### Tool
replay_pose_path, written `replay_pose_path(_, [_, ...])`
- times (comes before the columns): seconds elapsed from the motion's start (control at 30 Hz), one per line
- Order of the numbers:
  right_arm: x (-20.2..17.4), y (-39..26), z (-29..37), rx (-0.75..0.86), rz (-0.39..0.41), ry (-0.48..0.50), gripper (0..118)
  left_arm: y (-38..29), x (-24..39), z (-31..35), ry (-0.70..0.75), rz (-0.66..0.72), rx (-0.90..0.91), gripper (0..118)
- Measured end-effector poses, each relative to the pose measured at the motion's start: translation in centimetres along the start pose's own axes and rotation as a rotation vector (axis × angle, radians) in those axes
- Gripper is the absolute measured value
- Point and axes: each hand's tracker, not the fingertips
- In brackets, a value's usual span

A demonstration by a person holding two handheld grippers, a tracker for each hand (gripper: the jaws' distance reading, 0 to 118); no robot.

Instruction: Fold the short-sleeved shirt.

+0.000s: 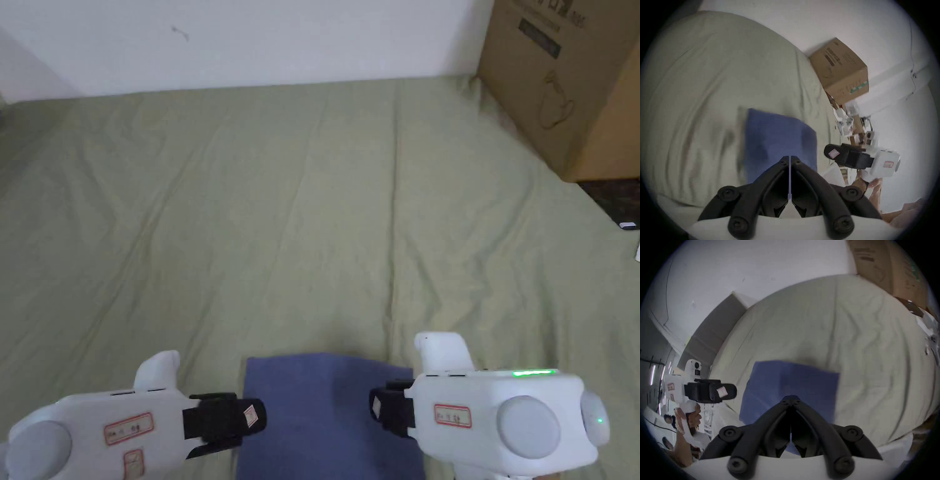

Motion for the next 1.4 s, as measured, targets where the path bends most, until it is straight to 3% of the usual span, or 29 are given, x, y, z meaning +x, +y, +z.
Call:
replay_pose_path(0.13, [-0.1, -0.6, -4.4, -0.124, 0.034, -0.028, 0, -0.8, -3.1, 0.9, -0.027, 0.074, 0.018, 2])
replay_pose_path(0.2, [-0.1, -0.9, -5.3, -0.122, 0.034, -0.047, 0, -1.2, -4.2, 1.0, -0.032, 0.100, 0.022, 10])
replay_pose_path(0.23, [-0.3, -0.8, -4.9, -0.119, 0.028, -0.044, 0, -1.1, -4.4, 0.8, -0.028, 0.107, 0.013, 22])
replay_pose_path(0.27, [-0.5, -0.8, -4.5, -0.112, 0.027, -0.046, 0, -1.2, -4.8, 0.6, -0.031, 0.123, 0.006, 48])
replay_pose_path(0.37, [-0.7, -0.5, -4.6, -0.123, 0.060, -0.057, 0, -0.9, -5.7, -0.9, -0.069, 0.142, -0.038, 111])
replay_pose_path(0.4, [-0.6, -0.5, -4.6, -0.124, 0.060, -0.057, 0, -0.8, -6.0, -1.7, -0.089, 0.144, -0.053, 118])
replay_pose_path(0.57, [-0.5, -0.4, -4.6, -0.127, 0.030, -0.054, 0, 0.0, -7.8, -5.3, -0.272, 0.297, -0.078, 118])
replay_pose_path(0.67, [-0.5, -0.3, -4.5, -0.128, 0.024, -0.054, 0, 0.4, -8.1, -7.5, -0.385, 0.304, -0.100, 118])
replay_pose_path(0.73, [-0.5, -0.3, -4.4, -0.128, 0.021, -0.055, 0, 0.6, -7.8, -8.3, -0.376, 0.271, -0.122, 116])
replay_pose_path(0.77, [-0.5, -0.3, -4.4, -0.128, 0.020, -0.055, 0, 0.6, -7.3, -8.6, -0.381, 0.260, -0.121, 104])
replay_pose_path(0.8, [-0.6, -0.2, -4.3, -0.128, 0.020, -0.056, 0, 0.7, -7.0, -8.7, -0.388, 0.237, -0.127, 79])
replay_pose_path(0.83, [-0.7, -0.2, -4.2, -0.128, 0.021, -0.059, 0, 0.7, -6.8, -8.8, -0.366, 0.225, -0.133, 30])
replay_pose_path(0.87, [-0.8, -0.1, -4.1, -0.128, 0.023, -0.065, 0, 0.6, -6.8, -9.1, -0.279, 0.202, -0.152, 27])
replay_pose_path(0.9, [-0.8, 0.0, -3.8, -0.126, 0.027, -0.069, 0, 0.6, -7.2, -9.7, -0.218, 0.198, -0.190, 27])
replay_pose_path(0.97, [-1.2, 0.3, -3.1, -0.126, 0.035, -0.079, 0, 1.0, -8.1, -9.7, -0.312, 0.249, -0.193, 26])
replay_pose_path(1.0, [-1.5, 0.4, -2.5, -0.111, 0.048, -0.079, 0, 1.4, -7.9, -9.2, -0.288, 0.250, -0.193, 26])
replay_pose_path(1.07, [-2.0, 0.9, -1.8, -0.084, 0.056, -0.077, 0, 2.1, -6.7, -8.5, -0.226, 0.144, -0.189, 26])
replay_pose_path(1.17, [-2.4, 1.5, -1.3, -0.037, 0.026, -0.056, 0, 3.4, -6.3, -6.7, -0.195, 0.108, -0.184, 26])
replay_pose_path(1.4, [-3.1, 2.3, -1.7, -0.017, 0.000, -0.062, 0, 8.4, -11.2, 2.5, 0.071, 0.027, -0.092, 26])
